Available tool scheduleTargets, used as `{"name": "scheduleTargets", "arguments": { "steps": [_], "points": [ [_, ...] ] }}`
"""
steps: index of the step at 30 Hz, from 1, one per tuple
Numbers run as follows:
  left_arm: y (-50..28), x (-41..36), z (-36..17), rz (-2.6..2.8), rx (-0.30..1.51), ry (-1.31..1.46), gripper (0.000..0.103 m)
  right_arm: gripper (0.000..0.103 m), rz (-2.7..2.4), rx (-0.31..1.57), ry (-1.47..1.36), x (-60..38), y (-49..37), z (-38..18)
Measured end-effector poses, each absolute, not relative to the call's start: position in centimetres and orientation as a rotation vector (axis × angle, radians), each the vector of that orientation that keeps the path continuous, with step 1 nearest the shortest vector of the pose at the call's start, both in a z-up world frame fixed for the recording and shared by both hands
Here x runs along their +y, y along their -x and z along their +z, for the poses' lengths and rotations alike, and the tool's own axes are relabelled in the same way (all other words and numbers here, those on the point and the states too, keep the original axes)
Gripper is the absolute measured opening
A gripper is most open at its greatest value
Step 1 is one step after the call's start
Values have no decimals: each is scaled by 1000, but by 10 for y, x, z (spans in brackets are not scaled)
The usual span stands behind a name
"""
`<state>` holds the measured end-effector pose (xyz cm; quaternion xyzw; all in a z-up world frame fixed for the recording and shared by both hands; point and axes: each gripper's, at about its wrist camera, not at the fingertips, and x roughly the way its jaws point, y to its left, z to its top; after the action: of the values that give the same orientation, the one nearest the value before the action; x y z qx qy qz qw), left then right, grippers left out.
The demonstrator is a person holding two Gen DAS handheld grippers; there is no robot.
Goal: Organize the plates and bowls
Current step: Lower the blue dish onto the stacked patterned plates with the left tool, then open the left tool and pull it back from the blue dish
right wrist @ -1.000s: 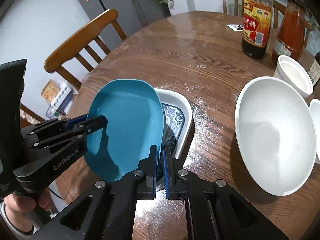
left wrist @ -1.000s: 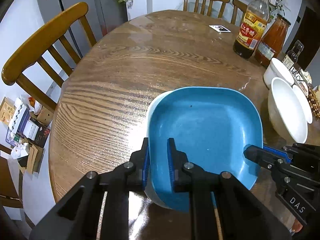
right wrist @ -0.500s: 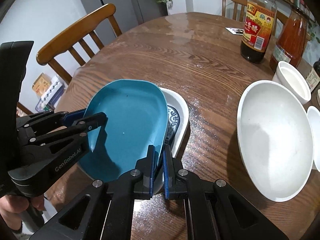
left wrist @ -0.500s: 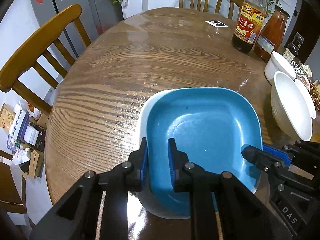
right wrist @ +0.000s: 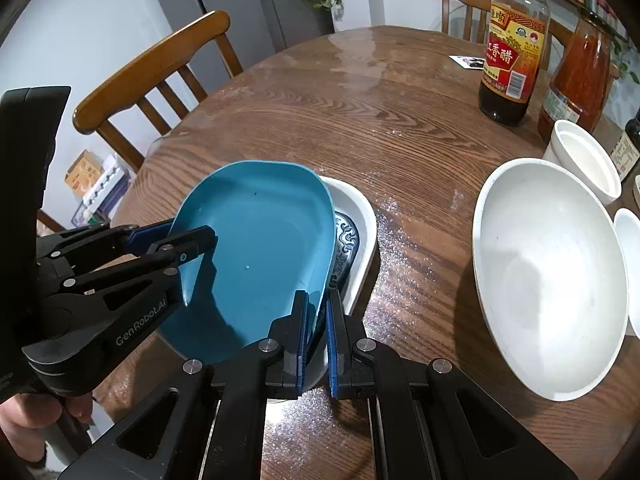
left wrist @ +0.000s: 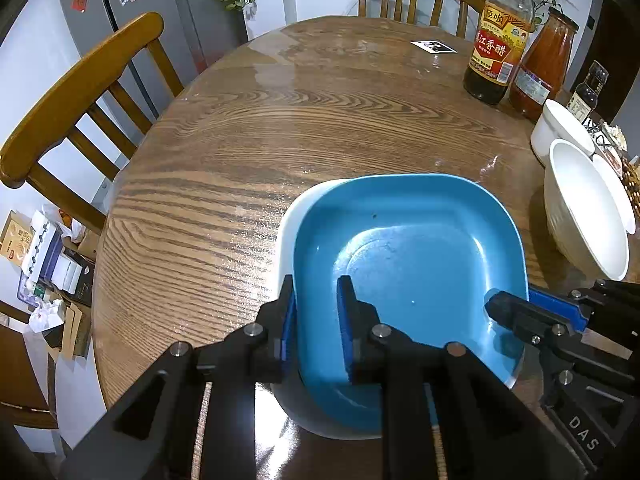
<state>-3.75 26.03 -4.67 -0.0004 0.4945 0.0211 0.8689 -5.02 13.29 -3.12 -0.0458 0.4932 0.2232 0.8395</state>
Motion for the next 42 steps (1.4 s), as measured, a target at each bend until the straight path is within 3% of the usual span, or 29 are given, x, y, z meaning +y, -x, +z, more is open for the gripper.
{"name": "scheduleTargets", "arguments": {
  "steps": [9, 23, 25, 27, 29, 35, 37, 42],
  "points": [
    [38, 259, -46, 34, 1034, 6, 26, 8, 473, 1043, 100, 133, 49, -31],
    [38, 262, -47, 20, 1031, 50, 29, 10, 427, 1032, 151, 138, 52, -26],
    [38, 261, -48, 14, 1036, 50, 29, 16, 423, 1024, 159, 139, 53, -25],
    [39, 259, -50, 15, 1038, 32, 29, 35, 408, 1010, 179, 139, 55, -22],
    [41, 257, -51, 18, 1034, 16, 30, 42, 405, 989, 185, 139, 57, -19],
    [41, 260, -49, 18, 1029, 26, 31, 42, 403, 971, 192, 139, 59, -14],
    [43, 258, -48, 15, 1023, 26, 35, 43, 403, 965, 187, 138, 61, -13],
    [48, 255, -40, -1, 1008, 48, 59, 43, 397, 937, 172, 131, 67, -7]
  ]
}}
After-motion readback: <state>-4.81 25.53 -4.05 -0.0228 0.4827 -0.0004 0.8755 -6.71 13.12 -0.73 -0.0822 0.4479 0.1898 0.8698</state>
